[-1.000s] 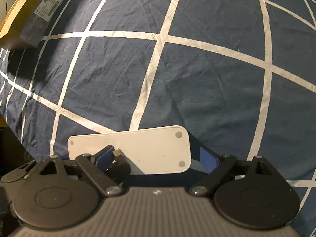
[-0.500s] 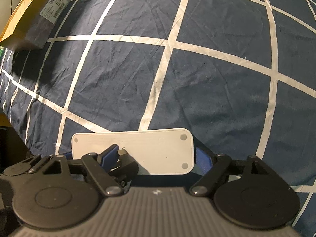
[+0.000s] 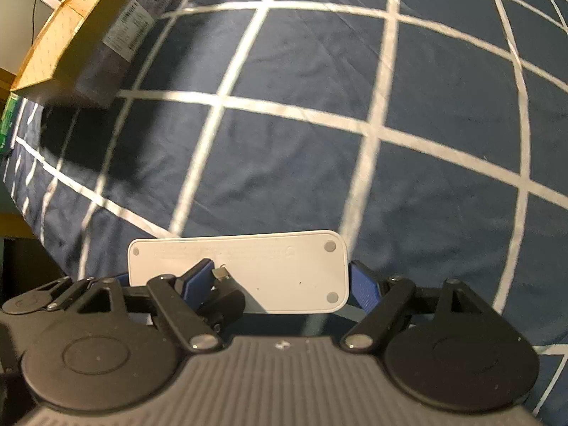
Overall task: Organize objects
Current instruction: 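Carry the held white plate with both grippers into the cardboard box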
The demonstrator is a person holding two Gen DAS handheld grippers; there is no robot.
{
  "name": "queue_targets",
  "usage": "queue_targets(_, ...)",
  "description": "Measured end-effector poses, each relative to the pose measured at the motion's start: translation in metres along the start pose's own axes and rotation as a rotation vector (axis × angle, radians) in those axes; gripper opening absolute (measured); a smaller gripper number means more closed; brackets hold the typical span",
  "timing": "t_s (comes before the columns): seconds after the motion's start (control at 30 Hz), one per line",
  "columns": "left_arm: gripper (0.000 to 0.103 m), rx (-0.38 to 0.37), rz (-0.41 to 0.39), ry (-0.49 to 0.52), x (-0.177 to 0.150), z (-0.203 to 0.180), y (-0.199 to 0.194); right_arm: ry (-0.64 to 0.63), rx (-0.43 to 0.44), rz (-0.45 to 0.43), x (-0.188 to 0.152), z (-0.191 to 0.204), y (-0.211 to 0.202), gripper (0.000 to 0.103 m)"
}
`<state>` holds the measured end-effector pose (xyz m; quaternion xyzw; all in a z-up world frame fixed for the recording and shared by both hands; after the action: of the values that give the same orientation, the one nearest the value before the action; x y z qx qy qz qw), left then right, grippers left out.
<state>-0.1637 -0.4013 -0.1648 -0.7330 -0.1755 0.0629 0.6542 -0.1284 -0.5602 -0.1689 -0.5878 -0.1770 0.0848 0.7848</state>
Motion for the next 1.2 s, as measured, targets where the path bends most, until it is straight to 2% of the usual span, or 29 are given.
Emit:
queue_targets(0.53, 0.096, 0.000, -0.062, 0.087, 0.096, 0.089, -0.065, 0.032, -0.003, -0.086, 0.092, 0.114, -0.016, 0.081)
queue_targets(0.77, 0.093, 0.000, -0.080, 0.120, 0.128, 0.128, -0.084, 0.054, -0.006, -0.117, 0.121, 0.159, -0.015, 0.081)
queue_targets(1.2, 0.093, 0.023, -0.135, 0.145, 0.176, 0.161, -0.108, 0.038, 0.003, -0.166, 0.169, 0.205, -0.017, 0.081)
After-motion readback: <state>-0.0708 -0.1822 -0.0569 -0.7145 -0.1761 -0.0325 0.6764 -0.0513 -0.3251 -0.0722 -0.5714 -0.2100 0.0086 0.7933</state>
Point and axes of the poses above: each gripper's, at about its wrist camera, not at the fingertips, and y roughly the way its jaws point, z to its left, x to its top, the point moved 3 cm from there along y, roughly the way its jaws point, and after that the axes turned 12 degrees about -y, right-handed, at the moved point
